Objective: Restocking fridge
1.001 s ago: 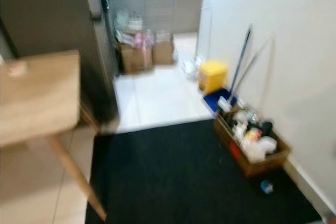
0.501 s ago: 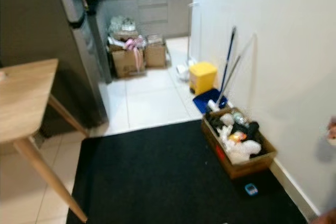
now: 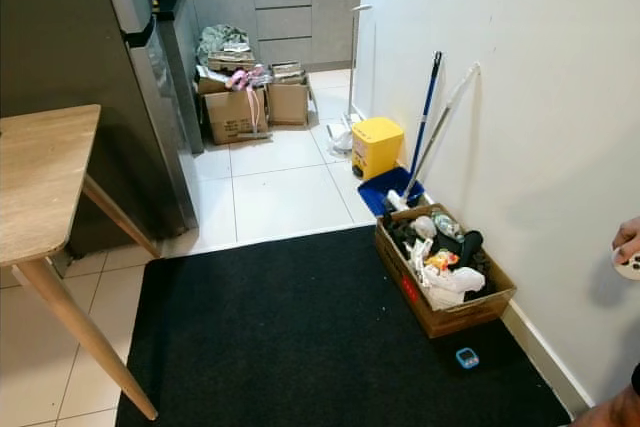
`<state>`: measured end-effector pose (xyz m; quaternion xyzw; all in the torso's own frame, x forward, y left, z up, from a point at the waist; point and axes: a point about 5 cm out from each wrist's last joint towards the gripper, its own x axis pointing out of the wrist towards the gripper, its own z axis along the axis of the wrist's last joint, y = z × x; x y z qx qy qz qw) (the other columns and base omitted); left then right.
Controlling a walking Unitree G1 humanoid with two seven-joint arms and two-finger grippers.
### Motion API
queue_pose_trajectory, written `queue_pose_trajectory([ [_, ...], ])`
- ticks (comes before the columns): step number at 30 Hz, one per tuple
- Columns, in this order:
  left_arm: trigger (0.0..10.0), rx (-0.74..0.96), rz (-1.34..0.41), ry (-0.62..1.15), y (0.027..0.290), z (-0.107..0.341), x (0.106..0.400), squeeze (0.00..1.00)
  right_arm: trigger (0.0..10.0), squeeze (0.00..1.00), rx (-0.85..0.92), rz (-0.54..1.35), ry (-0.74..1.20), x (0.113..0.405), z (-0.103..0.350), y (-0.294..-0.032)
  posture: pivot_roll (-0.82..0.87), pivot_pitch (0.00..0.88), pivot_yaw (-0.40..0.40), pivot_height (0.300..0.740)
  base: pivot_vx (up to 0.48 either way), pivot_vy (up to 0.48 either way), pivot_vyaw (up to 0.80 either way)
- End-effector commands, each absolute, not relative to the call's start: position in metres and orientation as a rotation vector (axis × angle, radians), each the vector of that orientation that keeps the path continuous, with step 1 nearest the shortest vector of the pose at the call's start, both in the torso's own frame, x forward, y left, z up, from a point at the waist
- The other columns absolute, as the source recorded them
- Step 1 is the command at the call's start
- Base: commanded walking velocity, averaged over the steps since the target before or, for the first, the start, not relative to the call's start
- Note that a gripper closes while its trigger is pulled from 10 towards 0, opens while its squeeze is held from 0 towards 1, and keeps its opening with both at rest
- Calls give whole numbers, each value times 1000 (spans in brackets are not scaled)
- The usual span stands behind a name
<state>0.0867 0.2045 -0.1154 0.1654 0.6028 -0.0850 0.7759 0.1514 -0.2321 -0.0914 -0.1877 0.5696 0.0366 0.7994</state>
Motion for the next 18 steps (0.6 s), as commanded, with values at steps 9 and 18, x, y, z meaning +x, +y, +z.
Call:
queue_pose_trajectory([
  [9, 10000, 319, -178, 1250, 199, -113, 98, 0, 10000, 0, -391, 87, 1222, 151, -92, -229, -58, 0, 19, 740, 342, 0, 0],
  [18, 10000, 330, -172, 1250, 202, -113, 98, 0, 10000, 0, -400, 79, 1220, 151, -92, -229, -57, 0, 20, 740, 378, 0, 0],
])
